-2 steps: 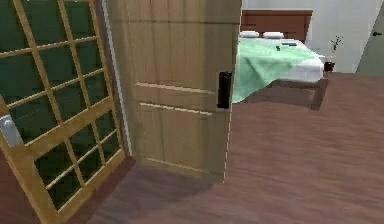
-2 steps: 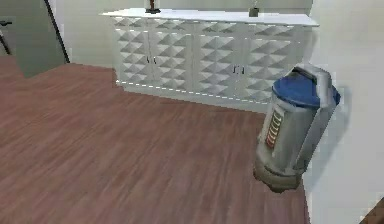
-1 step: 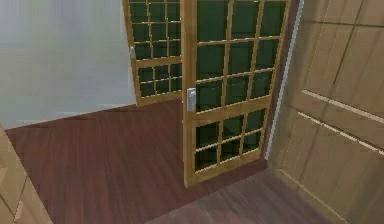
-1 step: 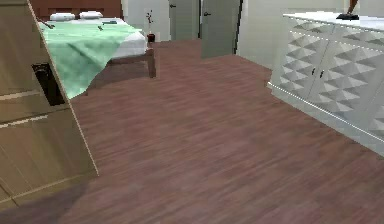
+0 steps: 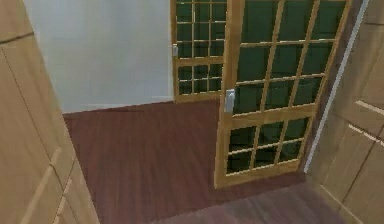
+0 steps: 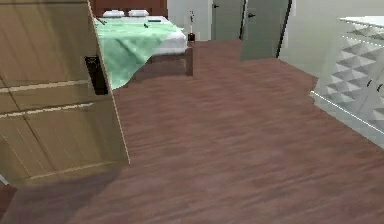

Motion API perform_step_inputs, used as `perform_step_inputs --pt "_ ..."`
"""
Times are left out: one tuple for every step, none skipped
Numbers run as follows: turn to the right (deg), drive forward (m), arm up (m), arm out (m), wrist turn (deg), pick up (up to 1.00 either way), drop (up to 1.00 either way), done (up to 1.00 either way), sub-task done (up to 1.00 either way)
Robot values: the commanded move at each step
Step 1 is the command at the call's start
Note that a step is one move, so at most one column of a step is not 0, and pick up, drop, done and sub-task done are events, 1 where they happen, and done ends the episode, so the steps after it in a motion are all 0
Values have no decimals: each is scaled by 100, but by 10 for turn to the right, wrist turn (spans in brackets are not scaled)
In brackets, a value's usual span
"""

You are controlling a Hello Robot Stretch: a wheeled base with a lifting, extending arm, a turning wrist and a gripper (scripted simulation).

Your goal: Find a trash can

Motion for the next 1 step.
perform_step_inputs --pt "-30 0 0 0 0 0 0 0 0"
